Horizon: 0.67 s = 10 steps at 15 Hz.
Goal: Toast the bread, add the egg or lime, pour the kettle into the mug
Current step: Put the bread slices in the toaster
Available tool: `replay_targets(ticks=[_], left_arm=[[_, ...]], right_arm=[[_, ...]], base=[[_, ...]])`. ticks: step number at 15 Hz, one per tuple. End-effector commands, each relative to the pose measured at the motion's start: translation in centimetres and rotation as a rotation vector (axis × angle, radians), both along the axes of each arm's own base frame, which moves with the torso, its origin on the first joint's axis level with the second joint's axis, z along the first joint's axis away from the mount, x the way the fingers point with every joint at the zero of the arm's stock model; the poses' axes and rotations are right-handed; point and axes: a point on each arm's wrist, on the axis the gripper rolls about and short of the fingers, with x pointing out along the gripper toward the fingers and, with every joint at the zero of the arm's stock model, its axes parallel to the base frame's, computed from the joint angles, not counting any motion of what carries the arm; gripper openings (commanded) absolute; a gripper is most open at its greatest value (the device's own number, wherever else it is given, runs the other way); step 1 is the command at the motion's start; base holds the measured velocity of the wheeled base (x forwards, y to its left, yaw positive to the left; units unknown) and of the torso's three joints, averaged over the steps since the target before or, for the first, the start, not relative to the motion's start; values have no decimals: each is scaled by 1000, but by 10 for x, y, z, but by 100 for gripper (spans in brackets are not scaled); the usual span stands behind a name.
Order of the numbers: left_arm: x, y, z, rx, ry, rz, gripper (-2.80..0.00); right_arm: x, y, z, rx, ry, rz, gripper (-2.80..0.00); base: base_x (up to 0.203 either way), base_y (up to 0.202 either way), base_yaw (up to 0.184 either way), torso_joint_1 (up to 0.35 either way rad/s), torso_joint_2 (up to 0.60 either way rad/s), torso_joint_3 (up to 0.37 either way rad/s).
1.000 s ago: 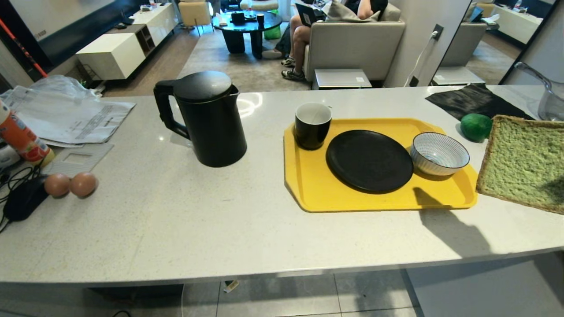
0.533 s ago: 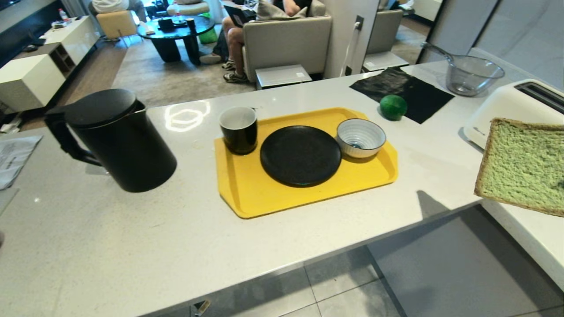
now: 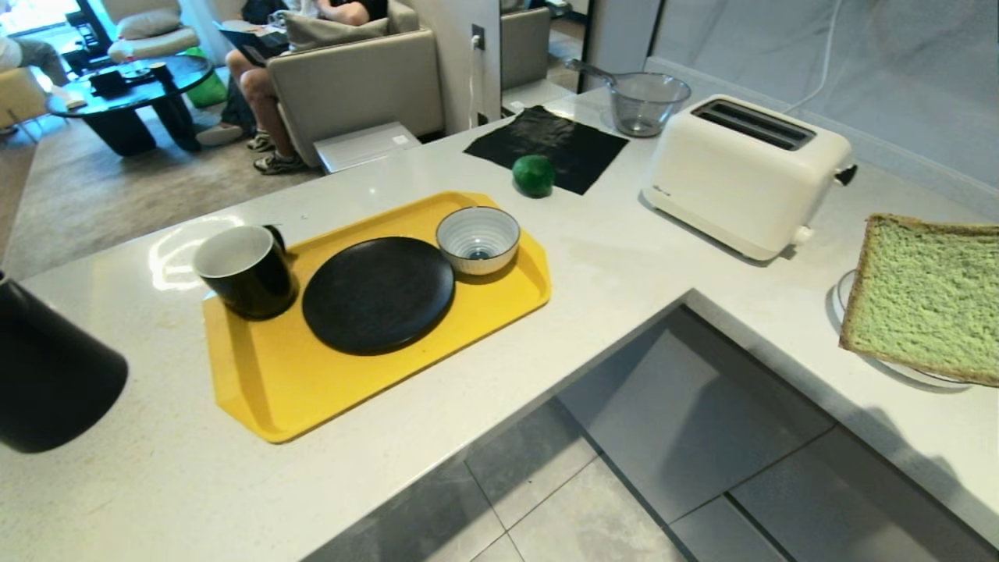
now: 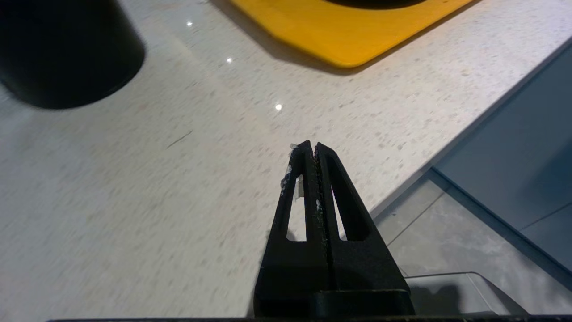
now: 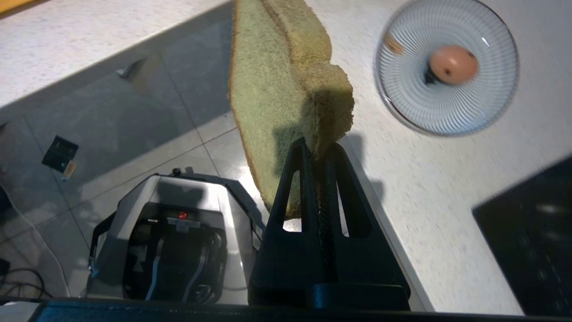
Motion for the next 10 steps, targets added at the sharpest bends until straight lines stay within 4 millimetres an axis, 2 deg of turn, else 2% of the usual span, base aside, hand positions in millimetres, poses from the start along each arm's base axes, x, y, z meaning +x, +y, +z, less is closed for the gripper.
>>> replay_targets(ticks=[1, 4, 10], left_arm=[[1, 0, -5, 1, 16, 0, -280], [1, 0, -5, 1, 16, 0, -280], [1, 0, -5, 1, 16, 1, -280]], right_arm=[[1, 1, -1, -5, 11, -2, -280], [2, 1, -1, -4, 11, 0, -280], [3, 1, -1, -7, 12, 4, -280]], base=[[1, 10, -168, 7, 1, -4], [1, 6, -113, 0, -1, 4], [0, 0, 0, 0, 0, 0]])
